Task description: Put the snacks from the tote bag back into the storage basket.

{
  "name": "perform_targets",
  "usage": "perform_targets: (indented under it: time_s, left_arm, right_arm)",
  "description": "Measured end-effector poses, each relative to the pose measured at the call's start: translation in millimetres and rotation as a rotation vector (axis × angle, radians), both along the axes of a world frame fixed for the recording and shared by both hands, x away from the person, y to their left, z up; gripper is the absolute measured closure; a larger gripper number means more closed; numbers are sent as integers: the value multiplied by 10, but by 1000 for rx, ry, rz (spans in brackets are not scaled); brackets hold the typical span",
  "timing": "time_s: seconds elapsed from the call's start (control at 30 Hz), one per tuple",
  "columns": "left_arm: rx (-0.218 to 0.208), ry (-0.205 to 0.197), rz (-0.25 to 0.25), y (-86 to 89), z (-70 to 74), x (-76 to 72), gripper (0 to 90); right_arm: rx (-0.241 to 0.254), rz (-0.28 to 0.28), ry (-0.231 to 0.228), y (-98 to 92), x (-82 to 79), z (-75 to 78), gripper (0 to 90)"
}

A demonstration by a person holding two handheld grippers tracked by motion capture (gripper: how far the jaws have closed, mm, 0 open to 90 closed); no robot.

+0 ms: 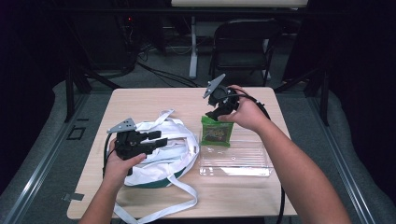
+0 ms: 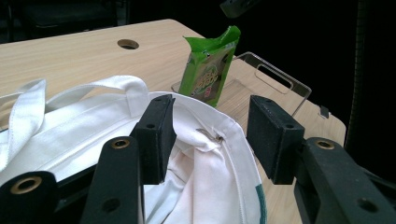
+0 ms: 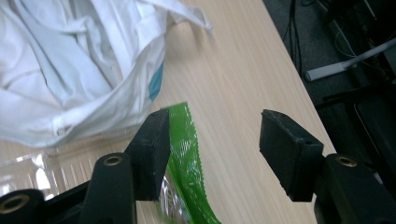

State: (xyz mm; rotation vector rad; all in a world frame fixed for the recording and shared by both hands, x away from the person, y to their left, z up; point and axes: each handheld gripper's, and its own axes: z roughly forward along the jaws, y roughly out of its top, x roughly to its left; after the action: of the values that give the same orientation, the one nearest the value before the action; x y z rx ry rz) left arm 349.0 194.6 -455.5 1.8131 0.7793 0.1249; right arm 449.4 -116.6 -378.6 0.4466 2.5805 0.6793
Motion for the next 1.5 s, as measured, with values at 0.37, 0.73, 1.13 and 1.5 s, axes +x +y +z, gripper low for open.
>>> perform_targets:
  time_s: [0.37, 0.73, 1.13, 1.5]
  left_arm:
    - [-2, -1, -1, -10, -4, 10, 509]
    - [0, 2, 1, 11, 0, 26, 509]
    - [-2, 5, 9, 16, -4, 26, 509]
    - [4, 7, 7, 8, -17, 32, 509]
  right_arm:
    - [82, -107, -23, 36, -99, 70, 437]
    - [206, -182, -9, -11, -297, 142, 449]
    - [329, -215, 4, -230, -611, 242, 501]
    - [348, -276, -26, -494, -790, 79, 498]
